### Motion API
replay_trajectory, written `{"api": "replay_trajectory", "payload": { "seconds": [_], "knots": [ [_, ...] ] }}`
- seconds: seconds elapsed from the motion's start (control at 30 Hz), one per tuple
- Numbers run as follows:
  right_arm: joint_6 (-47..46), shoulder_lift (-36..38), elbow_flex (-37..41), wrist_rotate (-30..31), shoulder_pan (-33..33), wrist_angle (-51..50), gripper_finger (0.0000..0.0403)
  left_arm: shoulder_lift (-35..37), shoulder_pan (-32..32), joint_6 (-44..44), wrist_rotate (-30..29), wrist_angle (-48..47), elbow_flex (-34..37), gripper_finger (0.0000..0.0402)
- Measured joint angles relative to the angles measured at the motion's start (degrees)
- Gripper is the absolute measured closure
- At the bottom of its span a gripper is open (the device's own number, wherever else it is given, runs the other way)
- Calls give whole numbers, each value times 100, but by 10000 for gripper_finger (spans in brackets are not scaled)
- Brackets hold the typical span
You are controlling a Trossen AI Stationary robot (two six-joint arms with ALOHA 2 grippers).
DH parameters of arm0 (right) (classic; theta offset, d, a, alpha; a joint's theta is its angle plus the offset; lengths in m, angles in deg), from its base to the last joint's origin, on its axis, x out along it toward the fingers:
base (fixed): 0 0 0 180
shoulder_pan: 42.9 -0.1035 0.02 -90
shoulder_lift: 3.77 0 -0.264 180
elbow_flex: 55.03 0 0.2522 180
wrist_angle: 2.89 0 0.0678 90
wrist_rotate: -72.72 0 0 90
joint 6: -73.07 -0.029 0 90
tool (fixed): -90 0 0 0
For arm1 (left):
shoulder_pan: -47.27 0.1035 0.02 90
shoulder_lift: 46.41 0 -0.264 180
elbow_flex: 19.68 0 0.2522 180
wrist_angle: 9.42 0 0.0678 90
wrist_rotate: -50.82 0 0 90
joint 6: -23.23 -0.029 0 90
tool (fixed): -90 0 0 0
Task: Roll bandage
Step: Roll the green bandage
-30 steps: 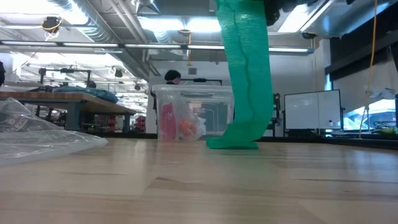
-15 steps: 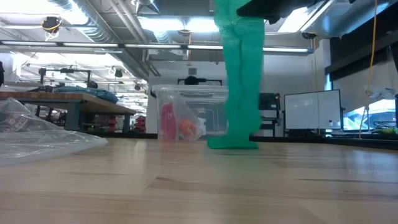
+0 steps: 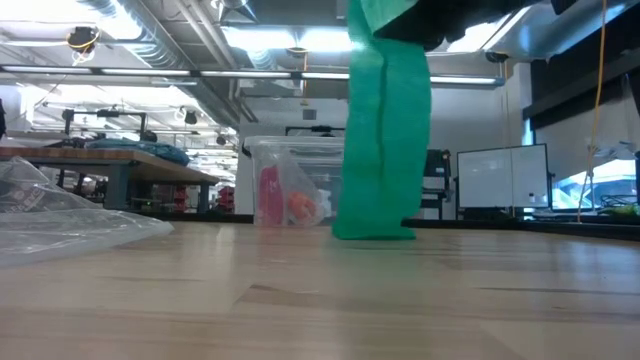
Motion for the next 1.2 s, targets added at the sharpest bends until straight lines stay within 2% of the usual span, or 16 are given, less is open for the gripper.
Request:
{"api": "replay_trajectory", "payload": {
  "seconds": [0.17, 0.43, 0.53, 0.63, 0.77, 0.83, 1.03, 1.1, 1.2],
  "knots": [
    [-5, -17, 0, 155, -12, 15, 400, 244, -74, -107, -64, -299, -2, 391],
    [-620, -17, 2, -15, -9, 312, 379, 181, 36, 24, -139, -1526, -2, 391],
    [-757, -17, 2, -2, -6, 443, 367, 201, 83, 102, -175, -1523, -6, 391],
    [-952, -17, 2, 2, -4, 492, 342, 199, 96, 146, -177, -1540, -8, 391],
    [-968, -22, -167, -9, -6, 416, 286, 194, 96, 152, -177, -1537, -8, 391],
    [-962, -9, -372, -48, -6, 119, 256, 199, 77, 208, -177, -1542, -8, 391],
    [-922, 121, -1096, -137, -6, -2084, 199, 203, 13, 270, -177, -1529, -8, 391],
    [-937, 133, -1048, -100, -6, -2192, 192, 203, 13, 270, -177, -1518, -8, 391],
    [-917, 129, -700, -176, -6, -1754, 190, 203, 15, 269, -177, -1513, -8, 391]
  ]
}}
